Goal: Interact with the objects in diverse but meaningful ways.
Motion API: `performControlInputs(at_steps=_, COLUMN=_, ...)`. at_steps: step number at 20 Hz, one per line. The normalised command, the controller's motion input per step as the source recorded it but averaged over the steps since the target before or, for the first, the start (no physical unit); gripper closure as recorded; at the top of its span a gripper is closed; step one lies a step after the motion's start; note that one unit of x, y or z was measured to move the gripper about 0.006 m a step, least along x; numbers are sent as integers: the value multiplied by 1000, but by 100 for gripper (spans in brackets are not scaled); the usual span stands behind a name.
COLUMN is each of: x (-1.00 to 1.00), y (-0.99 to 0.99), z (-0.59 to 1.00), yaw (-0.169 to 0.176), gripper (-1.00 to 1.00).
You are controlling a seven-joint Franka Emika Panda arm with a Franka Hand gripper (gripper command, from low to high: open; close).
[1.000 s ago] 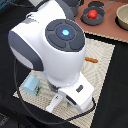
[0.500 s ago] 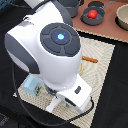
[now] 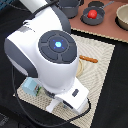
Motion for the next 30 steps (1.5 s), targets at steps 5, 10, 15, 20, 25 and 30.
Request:
performControlInputs(at_steps=5, x=-316, y=-8, z=-243, yaw=60, gripper=100)
performControlInputs(at_steps=10, x=-251, y=-8, z=-205, yaw=56, gripper=100)
performControlInputs(at_steps=15, x=-187, y=0, z=-198, yaw=53, gripper=100)
performControlInputs(at_steps=20, x=-111, y=0, z=-174, yaw=50, gripper=100)
performControlInputs(at_steps=25, x=22, y=48, z=357, yaw=9, gripper=100)
performControlInputs(at_steps=30, x=0, y=261, z=1000, yaw=-3, gripper=100)
